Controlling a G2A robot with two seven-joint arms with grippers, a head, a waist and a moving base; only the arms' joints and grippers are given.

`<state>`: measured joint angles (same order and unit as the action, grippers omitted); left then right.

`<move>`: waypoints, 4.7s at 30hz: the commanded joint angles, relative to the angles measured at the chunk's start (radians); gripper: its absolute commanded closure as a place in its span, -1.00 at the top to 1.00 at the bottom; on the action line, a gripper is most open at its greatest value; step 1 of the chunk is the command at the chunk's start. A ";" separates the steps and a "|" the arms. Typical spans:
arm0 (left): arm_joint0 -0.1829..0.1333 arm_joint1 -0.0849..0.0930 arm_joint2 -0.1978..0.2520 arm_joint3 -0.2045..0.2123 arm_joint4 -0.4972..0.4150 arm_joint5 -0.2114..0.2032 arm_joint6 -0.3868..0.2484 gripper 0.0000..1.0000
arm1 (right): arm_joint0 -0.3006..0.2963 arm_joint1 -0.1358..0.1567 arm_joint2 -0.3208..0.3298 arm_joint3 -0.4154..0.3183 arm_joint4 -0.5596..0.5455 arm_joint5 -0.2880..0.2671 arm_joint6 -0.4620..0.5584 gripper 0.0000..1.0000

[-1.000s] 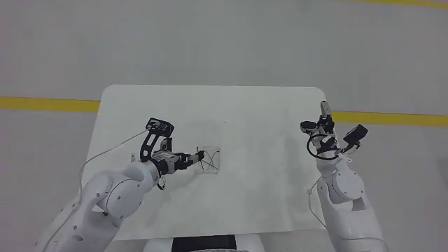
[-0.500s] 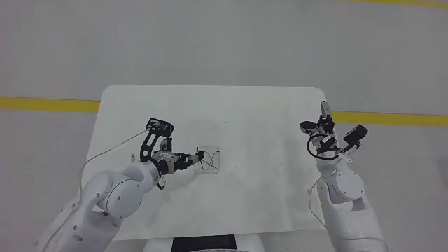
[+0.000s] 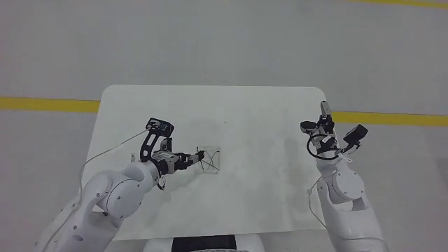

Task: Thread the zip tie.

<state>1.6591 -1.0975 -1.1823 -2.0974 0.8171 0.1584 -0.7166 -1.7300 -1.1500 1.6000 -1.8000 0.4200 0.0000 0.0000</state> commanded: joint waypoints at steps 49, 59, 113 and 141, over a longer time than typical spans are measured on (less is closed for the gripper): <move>-0.174 -0.036 0.275 0.057 0.170 0.147 -0.149 1.00 | 0.000 0.000 0.000 0.000 0.000 0.000 0.000 1.00; -0.241 -0.096 0.309 0.143 0.289 0.182 -0.286 1.00 | 0.000 0.000 0.000 0.000 0.000 0.000 0.000 1.00; -0.285 -0.295 0.327 0.260 0.677 0.182 -0.528 1.00 | 0.000 0.000 0.000 0.000 0.000 0.000 0.000 1.00; -0.202 -0.373 0.321 0.270 0.753 0.182 -0.460 1.00 | 0.000 0.000 0.000 0.000 0.000 0.000 0.000 1.00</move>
<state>1.4500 -1.4653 -0.8479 -1.8264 1.5701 0.3400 -1.1804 -1.7300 -1.1500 1.6000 -1.8000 0.4200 0.0000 0.0000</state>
